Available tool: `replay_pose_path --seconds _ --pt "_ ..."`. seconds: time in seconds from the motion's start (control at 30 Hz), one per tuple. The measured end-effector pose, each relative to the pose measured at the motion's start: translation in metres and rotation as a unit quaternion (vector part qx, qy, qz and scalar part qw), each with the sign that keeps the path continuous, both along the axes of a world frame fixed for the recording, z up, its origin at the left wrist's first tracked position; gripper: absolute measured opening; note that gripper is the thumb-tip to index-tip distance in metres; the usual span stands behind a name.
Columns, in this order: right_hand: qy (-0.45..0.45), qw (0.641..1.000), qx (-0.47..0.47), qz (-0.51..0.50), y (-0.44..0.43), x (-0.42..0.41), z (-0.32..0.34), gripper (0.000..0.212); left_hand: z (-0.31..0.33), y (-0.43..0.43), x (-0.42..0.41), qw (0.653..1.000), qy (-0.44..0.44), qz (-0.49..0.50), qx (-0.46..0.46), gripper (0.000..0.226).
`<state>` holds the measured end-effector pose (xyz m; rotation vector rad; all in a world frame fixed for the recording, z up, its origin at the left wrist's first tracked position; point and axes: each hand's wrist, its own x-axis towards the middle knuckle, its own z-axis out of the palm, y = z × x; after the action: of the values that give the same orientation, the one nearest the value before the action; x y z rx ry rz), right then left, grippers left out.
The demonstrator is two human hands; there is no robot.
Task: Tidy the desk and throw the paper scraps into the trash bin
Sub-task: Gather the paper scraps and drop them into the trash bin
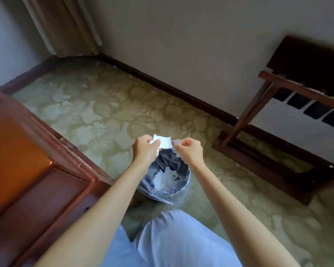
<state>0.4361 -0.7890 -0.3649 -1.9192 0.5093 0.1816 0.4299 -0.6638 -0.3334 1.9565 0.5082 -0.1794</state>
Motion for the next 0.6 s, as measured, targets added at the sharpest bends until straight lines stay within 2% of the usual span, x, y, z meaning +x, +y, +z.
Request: replay_pose_path --seconds 0.07,0.37,0.53,0.6 --pt "0.059 0.998 0.012 -0.007 -0.007 0.0 -0.035 0.032 -0.03 -0.006 0.012 0.999 0.043 -0.005 0.017 0.03" --pt "0.279 0.957 0.057 -0.047 -0.004 0.007 -0.16 0.036 -0.148 -0.011 0.04 0.971 0.22 -0.012 0.091 0.037" --pt "0.33 0.941 0.031 -0.067 0.007 0.018 -0.195 0.037 -0.19 -0.007 0.044 0.952 0.301 0.021 0.06 0.039" --pt "0.344 0.936 0.042 -0.068 0.012 0.026 -0.201 0.036 -0.195 -0.008 0.051 0.947 0.318 0.048 0.025 0.027"
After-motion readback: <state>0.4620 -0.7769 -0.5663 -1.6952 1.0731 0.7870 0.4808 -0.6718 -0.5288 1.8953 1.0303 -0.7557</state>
